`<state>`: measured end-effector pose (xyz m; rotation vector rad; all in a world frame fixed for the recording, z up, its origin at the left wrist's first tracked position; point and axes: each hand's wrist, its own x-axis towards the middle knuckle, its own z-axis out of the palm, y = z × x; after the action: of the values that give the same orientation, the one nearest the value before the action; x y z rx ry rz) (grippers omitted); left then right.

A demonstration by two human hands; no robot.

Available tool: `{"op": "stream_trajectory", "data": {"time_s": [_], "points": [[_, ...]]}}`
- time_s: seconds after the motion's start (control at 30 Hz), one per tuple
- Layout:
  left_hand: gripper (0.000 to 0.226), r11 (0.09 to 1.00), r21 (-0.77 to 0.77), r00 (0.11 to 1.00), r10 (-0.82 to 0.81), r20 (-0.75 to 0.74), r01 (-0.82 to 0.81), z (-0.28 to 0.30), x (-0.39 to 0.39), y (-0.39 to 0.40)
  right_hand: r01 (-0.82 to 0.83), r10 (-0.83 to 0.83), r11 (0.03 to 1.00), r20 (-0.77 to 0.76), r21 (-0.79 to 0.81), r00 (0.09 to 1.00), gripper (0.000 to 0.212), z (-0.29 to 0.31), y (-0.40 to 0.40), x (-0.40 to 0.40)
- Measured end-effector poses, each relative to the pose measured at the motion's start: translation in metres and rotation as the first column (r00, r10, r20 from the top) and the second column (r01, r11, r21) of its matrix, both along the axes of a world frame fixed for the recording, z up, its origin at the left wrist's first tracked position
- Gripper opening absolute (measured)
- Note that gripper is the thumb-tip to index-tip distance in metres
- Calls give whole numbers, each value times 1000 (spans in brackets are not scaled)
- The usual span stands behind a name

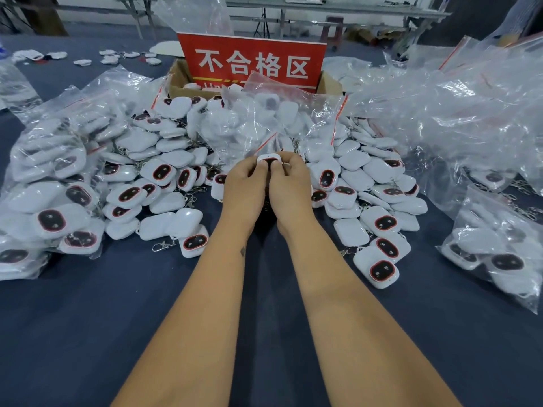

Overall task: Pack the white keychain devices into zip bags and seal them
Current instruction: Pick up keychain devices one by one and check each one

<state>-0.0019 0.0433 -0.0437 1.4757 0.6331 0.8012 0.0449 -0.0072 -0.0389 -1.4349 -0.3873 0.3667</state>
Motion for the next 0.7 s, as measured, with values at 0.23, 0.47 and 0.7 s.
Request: {"op": "stream_trajectory", "data": {"time_s": [0.23, 0.47, 0.7], "points": [[27, 996, -85, 999, -32, 35, 34, 6, -5, -1, -13, 13, 1000, -1, 3, 1000, 20, -1, -2, 0], [25, 999, 40, 999, 27, -32, -26, 3, -4, -1, -104, 113, 988, -85, 112, 990, 23, 4, -9, 3], [23, 987, 130, 994, 102, -26, -98, 3, -4, -3, -131, 140, 986, -99, 99, 985, 23, 5, -11, 3]]}}
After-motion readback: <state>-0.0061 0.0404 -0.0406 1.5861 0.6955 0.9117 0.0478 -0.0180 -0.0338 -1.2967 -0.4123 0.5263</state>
